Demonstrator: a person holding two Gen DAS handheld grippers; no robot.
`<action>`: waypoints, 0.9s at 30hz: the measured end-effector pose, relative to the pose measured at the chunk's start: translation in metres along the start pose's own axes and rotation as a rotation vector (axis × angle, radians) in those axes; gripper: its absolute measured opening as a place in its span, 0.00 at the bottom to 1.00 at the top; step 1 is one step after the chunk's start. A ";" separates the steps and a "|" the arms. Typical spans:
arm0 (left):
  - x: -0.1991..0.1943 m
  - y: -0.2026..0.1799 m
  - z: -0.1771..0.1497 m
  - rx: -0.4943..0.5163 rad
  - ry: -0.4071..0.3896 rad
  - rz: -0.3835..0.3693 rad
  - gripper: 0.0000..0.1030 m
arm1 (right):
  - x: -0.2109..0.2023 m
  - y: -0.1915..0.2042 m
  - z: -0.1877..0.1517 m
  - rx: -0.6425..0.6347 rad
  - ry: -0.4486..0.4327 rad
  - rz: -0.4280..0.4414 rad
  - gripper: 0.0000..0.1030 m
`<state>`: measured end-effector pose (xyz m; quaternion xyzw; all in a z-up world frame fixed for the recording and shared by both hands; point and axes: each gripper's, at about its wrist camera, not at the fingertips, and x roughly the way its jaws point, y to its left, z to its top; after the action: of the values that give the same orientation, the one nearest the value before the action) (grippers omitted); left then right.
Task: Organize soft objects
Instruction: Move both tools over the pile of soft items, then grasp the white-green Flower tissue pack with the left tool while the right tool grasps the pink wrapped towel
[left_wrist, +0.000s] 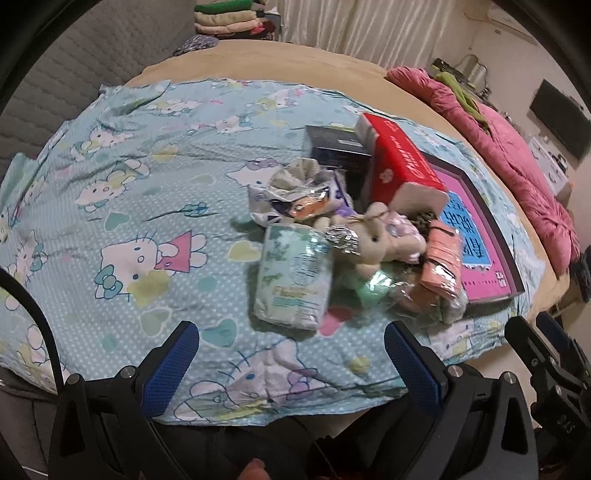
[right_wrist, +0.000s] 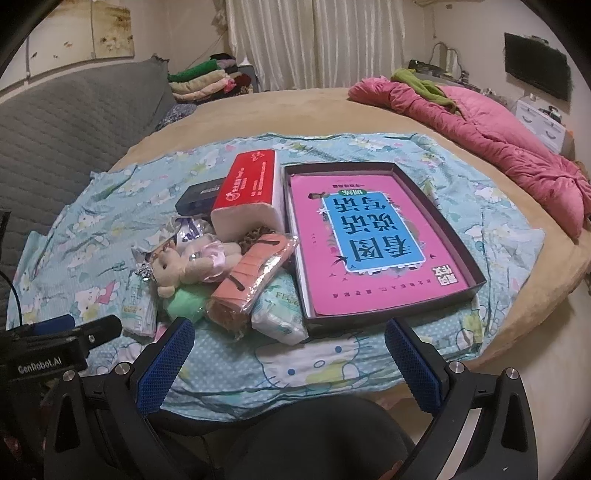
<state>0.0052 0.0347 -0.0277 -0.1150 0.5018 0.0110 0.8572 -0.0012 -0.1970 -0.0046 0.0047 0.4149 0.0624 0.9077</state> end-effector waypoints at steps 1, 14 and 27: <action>0.002 0.005 0.001 -0.011 0.000 -0.002 0.98 | 0.002 0.001 0.000 -0.001 0.001 0.002 1.00; 0.044 0.016 0.013 -0.013 0.050 -0.009 0.98 | 0.035 0.012 0.013 0.002 0.037 0.025 1.00; 0.060 0.007 0.014 0.029 0.045 0.014 0.98 | 0.077 0.017 0.030 0.035 0.062 -0.085 1.00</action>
<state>0.0456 0.0391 -0.0740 -0.0992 0.5219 0.0069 0.8472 0.0699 -0.1698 -0.0419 0.0011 0.4439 0.0167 0.8959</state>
